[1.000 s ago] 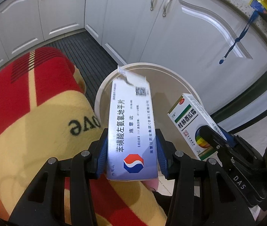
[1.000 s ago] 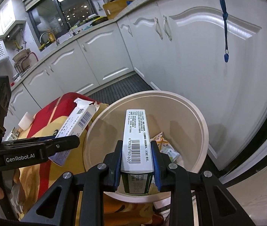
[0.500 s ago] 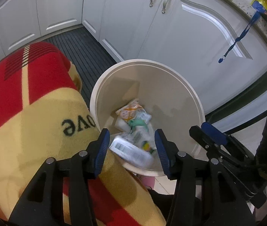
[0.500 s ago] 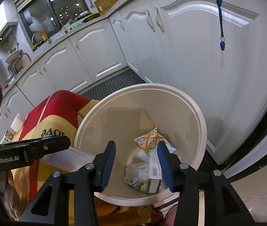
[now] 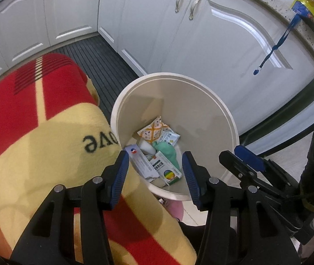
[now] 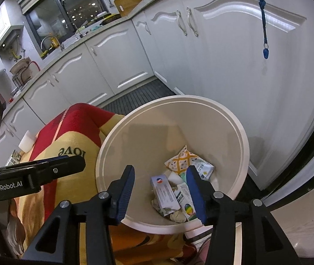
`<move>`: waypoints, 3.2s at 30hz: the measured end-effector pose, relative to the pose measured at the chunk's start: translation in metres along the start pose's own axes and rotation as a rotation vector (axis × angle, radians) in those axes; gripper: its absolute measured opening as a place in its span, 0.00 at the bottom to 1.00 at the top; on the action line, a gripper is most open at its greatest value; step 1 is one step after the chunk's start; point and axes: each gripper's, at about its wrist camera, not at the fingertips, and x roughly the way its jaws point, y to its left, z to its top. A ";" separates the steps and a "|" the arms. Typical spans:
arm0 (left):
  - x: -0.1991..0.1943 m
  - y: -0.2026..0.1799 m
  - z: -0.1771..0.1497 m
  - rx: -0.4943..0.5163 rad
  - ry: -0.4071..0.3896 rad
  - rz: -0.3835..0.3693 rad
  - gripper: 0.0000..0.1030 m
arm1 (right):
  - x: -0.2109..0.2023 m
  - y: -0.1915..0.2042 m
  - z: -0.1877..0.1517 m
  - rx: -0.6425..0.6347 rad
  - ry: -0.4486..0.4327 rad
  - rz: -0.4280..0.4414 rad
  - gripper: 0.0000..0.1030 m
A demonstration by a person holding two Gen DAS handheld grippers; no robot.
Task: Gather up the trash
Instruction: 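Open both tools to drop the boxes into the white bin, then move both tools back over the table toward the blue packet, then close the left tool on the blue packet while the right tool grasps the green-white pack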
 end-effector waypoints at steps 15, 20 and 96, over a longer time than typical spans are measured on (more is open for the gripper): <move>-0.047 0.028 -0.019 -0.021 -0.075 0.076 0.47 | -0.021 0.041 0.002 -0.060 -0.023 0.044 0.46; -0.063 0.045 -0.030 -0.042 -0.090 0.100 0.47 | -0.027 0.062 0.001 -0.090 -0.027 0.066 0.47; -0.230 0.323 -0.186 -0.466 -0.343 0.272 0.26 | 0.091 0.371 -0.063 -0.407 0.255 0.427 0.33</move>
